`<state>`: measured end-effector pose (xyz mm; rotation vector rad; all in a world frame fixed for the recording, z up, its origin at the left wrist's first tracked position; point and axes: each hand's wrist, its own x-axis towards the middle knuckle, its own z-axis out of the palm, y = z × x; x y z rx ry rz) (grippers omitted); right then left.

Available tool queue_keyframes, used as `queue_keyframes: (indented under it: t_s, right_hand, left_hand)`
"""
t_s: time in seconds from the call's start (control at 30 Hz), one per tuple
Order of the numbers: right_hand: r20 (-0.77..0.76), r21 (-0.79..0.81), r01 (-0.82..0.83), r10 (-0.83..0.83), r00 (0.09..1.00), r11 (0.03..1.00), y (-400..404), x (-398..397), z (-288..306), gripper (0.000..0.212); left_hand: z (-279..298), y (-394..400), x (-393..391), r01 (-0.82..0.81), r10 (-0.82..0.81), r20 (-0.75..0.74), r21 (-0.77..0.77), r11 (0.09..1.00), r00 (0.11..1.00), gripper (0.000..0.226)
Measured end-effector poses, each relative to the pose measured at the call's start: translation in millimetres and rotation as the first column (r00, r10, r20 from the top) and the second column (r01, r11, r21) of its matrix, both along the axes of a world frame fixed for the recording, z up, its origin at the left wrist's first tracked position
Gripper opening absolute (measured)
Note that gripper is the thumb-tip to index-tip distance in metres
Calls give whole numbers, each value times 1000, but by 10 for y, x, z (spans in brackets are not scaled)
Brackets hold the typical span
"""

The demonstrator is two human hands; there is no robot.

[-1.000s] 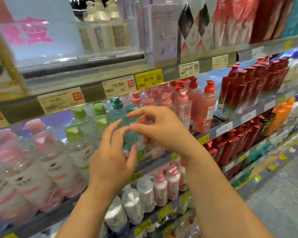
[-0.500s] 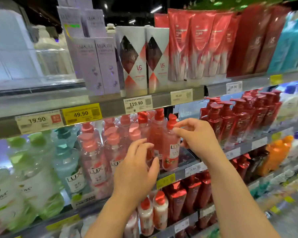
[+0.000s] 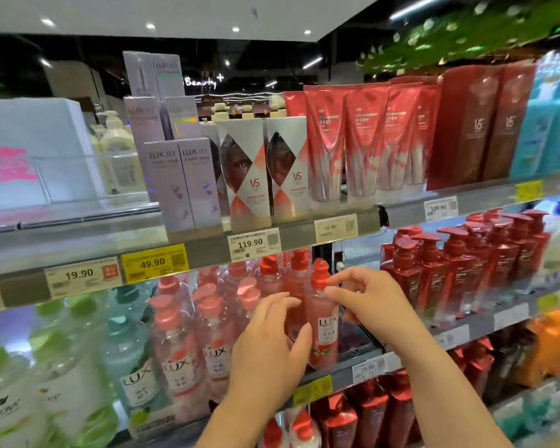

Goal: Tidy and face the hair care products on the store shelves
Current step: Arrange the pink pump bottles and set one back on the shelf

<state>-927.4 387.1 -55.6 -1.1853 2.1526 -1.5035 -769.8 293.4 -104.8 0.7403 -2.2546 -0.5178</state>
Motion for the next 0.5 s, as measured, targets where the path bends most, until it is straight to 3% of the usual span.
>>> queue_keyframes:
  t_s: [0.2,0.5]
  right_hand:
    - [21,-40,0,1,1000,999,48,88,150,4]
    - [18,-64,-158,159,987,985,-129,586,308,6]
  left_hand:
    - [36,57,61,84,-82,-50,45,995,995,31]
    - [92,-1,509,13,-7,-73,90,996,997,28]
